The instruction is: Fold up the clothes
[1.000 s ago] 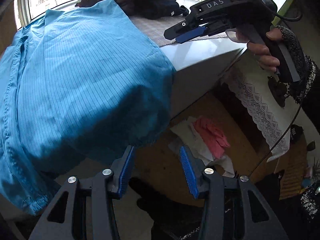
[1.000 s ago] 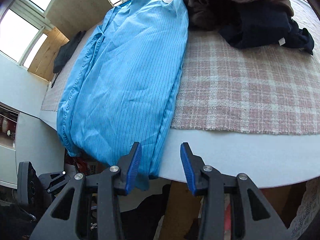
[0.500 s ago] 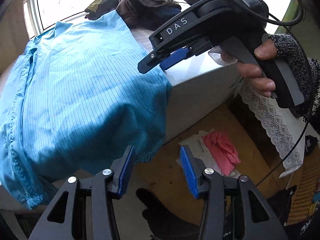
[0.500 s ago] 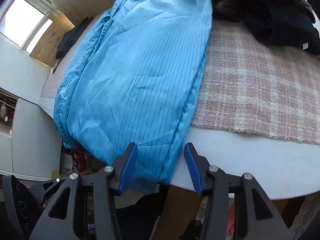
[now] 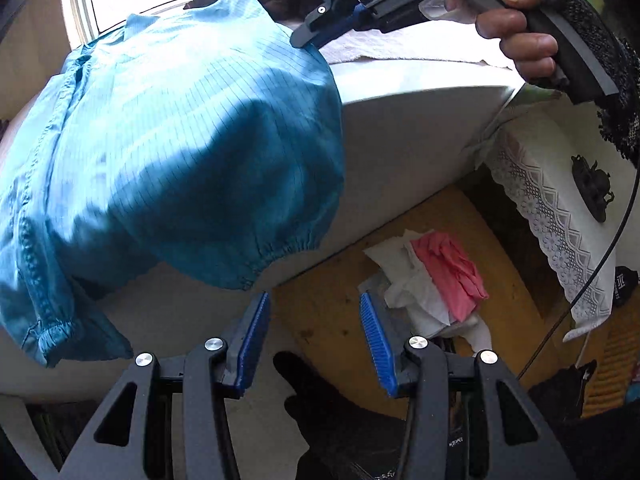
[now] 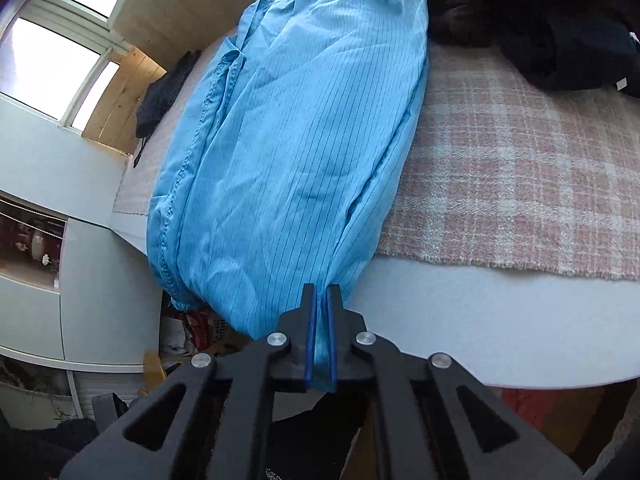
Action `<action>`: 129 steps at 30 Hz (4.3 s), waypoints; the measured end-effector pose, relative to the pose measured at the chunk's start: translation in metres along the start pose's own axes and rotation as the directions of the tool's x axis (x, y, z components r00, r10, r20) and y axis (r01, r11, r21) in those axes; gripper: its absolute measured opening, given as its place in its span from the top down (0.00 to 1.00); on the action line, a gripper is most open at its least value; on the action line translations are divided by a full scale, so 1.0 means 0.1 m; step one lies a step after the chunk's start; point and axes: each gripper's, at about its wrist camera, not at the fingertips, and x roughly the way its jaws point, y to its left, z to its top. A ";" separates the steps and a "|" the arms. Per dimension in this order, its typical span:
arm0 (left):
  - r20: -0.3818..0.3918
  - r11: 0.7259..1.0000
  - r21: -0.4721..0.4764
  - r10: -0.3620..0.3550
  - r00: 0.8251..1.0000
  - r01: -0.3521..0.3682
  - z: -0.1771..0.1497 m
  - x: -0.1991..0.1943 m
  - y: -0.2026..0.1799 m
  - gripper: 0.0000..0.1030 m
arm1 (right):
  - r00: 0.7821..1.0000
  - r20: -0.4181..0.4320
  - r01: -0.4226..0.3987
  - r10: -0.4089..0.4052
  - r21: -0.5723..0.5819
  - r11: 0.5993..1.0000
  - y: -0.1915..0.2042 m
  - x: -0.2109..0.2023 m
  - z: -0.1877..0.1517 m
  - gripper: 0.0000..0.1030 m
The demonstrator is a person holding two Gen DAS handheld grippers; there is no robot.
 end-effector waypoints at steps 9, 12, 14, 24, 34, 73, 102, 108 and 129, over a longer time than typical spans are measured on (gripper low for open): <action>0.222 0.976 -0.054 0.217 0.951 -0.210 0.55 -0.20 -0.03 0.44 | 0.998 0.011 -0.067 0.067 0.017 0.998 0.18 -0.08 0.07 0.95; 0.264 0.967 -0.064 0.256 0.930 -0.248 0.73 -0.17 -0.08 0.42 | 0.993 0.015 -0.119 0.119 0.031 0.992 0.22 -0.11 0.13 0.95; 0.276 0.958 -0.077 0.286 0.917 -0.276 0.82 -0.10 -0.11 0.41 | 0.988 0.016 -0.154 0.154 0.032 0.987 0.25 -0.13 0.16 0.95; 0.233 0.959 -0.063 0.284 0.930 -0.276 1.08 0.27 0.05 0.82 | 0.979 -0.044 -0.198 0.198 -0.004 0.980 0.33 -0.10 0.30 0.95; 0.243 0.982 -0.144 0.157 0.957 -0.124 1.08 -0.05 0.33 0.91 | 0.996 0.087 -0.006 -0.004 0.114 0.993 -0.30 -0.34 1.23 0.49; 0.302 0.725 -0.634 -0.088 0.949 0.269 0.24 -0.07 1.79 0.88 | 0.953 -0.012 0.284 -0.301 -0.300 0.911 1.92 1.60 2.83 0.95; 0.071 0.960 -0.255 0.135 0.988 -0.113 -0.19 -0.98 1.87 0.72 | 0.977 -0.173 0.064 -0.123 -0.313 0.948 1.38 0.89 -0.29 0.74; 0.085 0.996 -0.032 0.086 0.993 -0.083 0.37 -0.87 1.64 0.72 | 0.993 -0.102 0.041 -0.061 -0.192 0.981 1.01 0.47 -0.80 0.72; -0.178 0.955 0.253 0.200 0.964 -0.151 0.90 0.21 1.89 0.64 | 0.996 0.046 -0.053 0.071 -0.310 0.949 0.81 1.13 -0.93 0.87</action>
